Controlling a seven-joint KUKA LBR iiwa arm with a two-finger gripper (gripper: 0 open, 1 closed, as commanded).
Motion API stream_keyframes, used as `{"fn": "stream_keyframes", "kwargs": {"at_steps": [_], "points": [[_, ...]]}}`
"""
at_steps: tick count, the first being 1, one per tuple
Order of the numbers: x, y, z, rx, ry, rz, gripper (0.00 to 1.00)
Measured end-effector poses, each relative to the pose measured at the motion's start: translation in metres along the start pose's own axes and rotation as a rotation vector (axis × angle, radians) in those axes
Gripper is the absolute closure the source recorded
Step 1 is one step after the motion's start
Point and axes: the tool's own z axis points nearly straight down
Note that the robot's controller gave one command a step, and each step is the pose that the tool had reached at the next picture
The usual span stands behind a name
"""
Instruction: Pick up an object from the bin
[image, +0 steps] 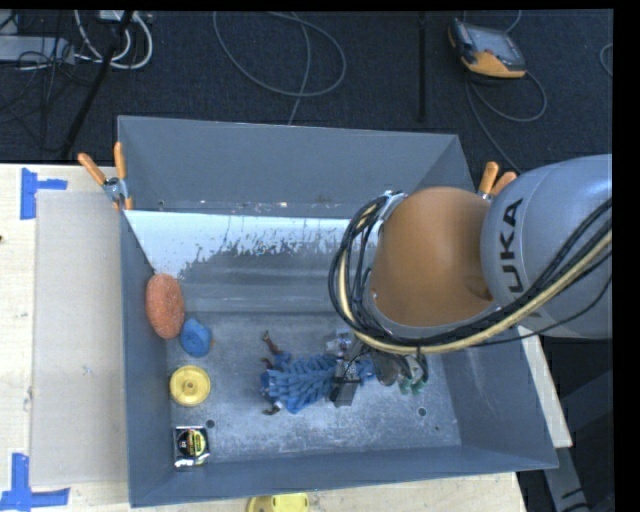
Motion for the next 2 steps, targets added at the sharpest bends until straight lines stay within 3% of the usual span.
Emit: {"fn": "stream_keyframes", "kwargs": {"at_steps": [1,2], "points": [[0.000,0.000,0.000,0.000,0.000,0.000,1.00],[-0.009,0.008,-0.044,0.001,0.007,-0.005,1.00]]}}
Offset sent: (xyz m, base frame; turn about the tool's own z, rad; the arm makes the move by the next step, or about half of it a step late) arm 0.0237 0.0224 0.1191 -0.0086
